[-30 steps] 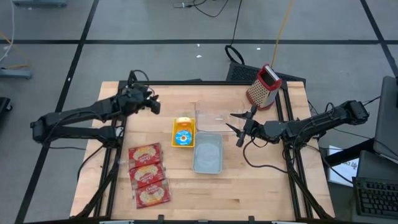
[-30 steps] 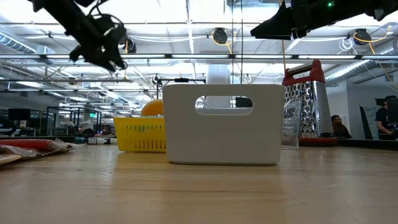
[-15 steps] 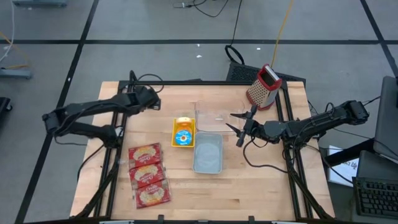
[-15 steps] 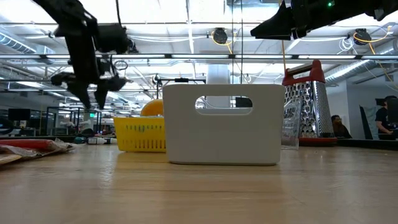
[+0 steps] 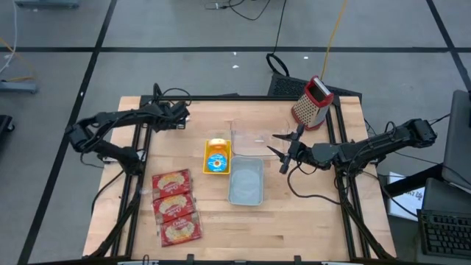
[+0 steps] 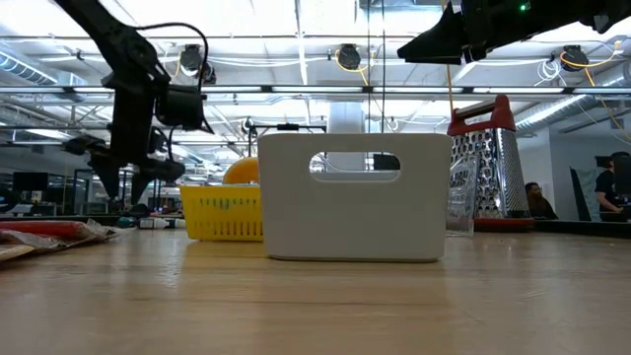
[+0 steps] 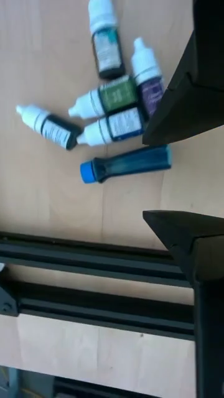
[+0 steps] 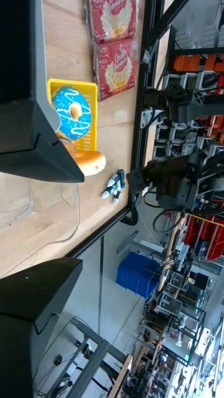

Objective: Pick & Place Food Item
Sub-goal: Put the blue food coloring bottle into the gray bin

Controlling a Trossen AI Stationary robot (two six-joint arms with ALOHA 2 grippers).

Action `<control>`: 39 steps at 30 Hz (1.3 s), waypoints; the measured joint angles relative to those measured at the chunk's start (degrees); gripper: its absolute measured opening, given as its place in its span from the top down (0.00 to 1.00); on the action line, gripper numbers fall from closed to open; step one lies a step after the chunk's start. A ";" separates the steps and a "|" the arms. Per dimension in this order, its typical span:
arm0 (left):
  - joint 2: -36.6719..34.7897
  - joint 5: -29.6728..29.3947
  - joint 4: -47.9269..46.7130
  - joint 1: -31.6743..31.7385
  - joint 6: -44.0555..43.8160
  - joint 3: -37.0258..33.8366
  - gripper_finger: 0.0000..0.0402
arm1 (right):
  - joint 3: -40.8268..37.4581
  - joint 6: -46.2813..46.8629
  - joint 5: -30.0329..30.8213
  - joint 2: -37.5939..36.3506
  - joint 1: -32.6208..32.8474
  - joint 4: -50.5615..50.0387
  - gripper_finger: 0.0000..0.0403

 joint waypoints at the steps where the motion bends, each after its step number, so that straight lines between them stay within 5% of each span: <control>1: 0.71 0.34 0.58 0.47 0.03 0.00 0.54 | 0.01 0.00 0.01 0.00 0.00 -0.01 0.51; 14: 8.54 3.80 5.75 5.68 5.49 0.00 0.54 | 0.00 0.00 0.02 -0.02 0.00 -0.37 0.51; 39: 8.74 12.79 6.33 9.22 9.27 0.13 0.54 | 0.00 0.44 0.01 0.00 0.00 -0.84 0.51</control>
